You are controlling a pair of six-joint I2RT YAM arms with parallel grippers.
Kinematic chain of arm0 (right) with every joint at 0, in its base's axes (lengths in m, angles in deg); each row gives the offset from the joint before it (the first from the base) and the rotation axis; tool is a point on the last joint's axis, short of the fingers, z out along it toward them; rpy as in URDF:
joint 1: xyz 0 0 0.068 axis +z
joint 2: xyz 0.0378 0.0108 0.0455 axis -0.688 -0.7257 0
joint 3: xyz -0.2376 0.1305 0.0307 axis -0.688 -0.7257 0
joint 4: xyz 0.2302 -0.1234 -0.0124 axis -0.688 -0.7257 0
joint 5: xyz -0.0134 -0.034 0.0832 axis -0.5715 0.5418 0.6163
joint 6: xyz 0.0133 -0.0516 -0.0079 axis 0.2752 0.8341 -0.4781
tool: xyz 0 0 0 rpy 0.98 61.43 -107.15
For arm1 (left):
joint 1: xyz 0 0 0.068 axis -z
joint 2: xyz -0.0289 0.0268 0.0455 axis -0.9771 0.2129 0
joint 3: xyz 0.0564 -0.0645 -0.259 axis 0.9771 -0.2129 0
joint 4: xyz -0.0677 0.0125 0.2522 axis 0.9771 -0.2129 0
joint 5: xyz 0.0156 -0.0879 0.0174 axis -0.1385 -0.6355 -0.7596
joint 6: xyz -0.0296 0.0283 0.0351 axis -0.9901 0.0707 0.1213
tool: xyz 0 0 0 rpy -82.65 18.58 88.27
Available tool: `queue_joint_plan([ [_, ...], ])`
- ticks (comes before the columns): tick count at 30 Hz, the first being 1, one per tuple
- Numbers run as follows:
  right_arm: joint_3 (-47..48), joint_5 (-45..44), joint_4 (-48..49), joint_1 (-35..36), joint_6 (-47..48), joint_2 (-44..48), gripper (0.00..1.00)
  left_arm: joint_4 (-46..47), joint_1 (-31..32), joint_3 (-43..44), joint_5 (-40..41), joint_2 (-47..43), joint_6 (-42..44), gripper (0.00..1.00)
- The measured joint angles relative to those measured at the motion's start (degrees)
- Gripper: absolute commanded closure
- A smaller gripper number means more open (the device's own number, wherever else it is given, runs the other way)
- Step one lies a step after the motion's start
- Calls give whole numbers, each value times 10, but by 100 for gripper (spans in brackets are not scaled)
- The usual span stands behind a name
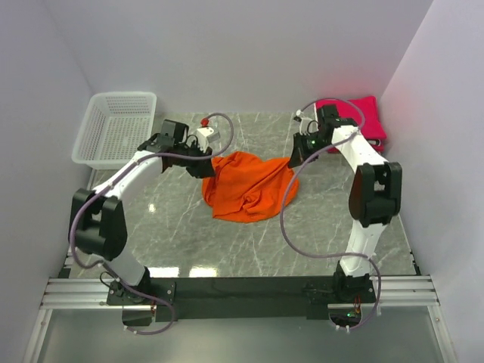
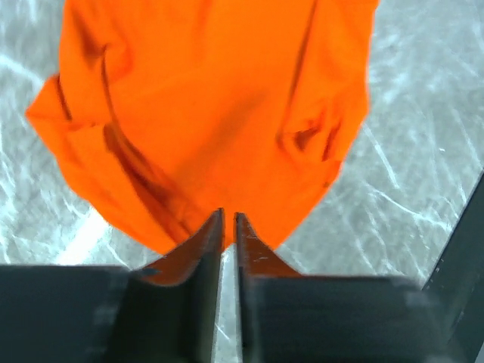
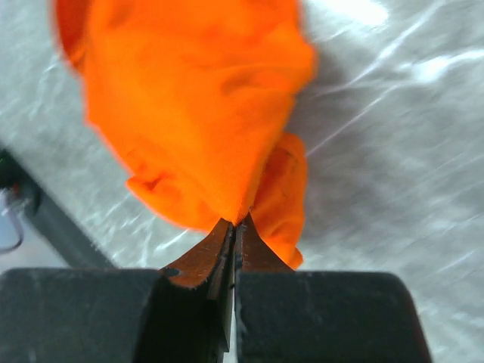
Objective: Fold and stack the t-shirts
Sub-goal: Flatten the tshirt out
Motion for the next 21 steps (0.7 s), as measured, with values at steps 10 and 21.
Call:
queue_joint_plan([
  [10,25,-92,16,-28,-27,-83,100,53,79,-95,39,-9,-12,53],
  [21,-73,-167,-11,-33,34,-7,52,74,125,-171,120,9,-45,52],
])
